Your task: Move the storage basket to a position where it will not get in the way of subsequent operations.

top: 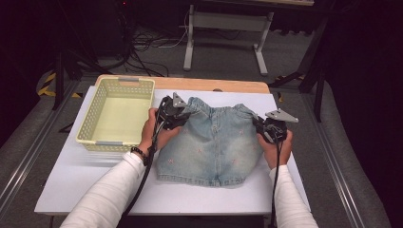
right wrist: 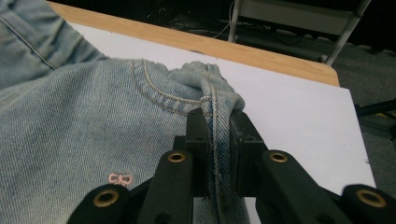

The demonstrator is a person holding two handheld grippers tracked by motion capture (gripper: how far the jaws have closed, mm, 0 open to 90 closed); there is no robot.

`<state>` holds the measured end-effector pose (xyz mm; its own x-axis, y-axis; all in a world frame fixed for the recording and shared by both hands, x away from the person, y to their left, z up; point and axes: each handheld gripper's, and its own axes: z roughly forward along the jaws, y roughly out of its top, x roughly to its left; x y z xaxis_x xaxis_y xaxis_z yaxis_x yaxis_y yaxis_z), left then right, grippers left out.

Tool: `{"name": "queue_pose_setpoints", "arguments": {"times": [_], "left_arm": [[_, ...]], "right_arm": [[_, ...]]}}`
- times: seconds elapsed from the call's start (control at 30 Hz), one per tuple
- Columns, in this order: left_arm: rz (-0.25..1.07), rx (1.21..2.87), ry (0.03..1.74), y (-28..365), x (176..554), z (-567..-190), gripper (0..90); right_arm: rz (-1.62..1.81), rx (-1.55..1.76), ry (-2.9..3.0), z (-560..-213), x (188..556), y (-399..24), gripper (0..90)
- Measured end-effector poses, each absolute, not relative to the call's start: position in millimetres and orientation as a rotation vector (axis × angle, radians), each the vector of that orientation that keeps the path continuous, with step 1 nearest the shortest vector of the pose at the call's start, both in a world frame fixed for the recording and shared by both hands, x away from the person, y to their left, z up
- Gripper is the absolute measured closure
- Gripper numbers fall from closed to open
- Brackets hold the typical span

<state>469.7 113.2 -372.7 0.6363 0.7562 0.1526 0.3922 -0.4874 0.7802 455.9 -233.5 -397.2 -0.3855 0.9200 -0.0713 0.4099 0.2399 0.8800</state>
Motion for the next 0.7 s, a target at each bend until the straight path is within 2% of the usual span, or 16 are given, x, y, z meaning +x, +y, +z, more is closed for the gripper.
{"name": "queue_pose_setpoints", "arguments": {"times": [0.07,0.27,0.5,0.6,0.7], "left_arm": [[0.619,2.099,0.871,117.0,464.0,-369.0,64.3],[0.688,2.103,0.822,130.0,440.4,-364.6,56.6],[0.739,2.069,0.822,161.6,407.9,-375.2,43.2],[0.754,2.049,0.854,177.6,398.3,-382.0,35.8],[0.749,2.034,0.887,191.7,392.7,-389.9,33.3]], "right_arm": [[1.082,1.231,1.912,-400.3,456.9,-234.1,77.7],[1.064,1.259,1.909,-411.2,454.9,-237.5,73.9],[1.066,1.286,1.905,-417.1,447.2,-243.6,56.5],[1.063,1.278,1.910,-418.1,442.1,-246.0,53.9],[1.047,1.259,1.921,-419.9,436.6,-246.6,52.4]]}}
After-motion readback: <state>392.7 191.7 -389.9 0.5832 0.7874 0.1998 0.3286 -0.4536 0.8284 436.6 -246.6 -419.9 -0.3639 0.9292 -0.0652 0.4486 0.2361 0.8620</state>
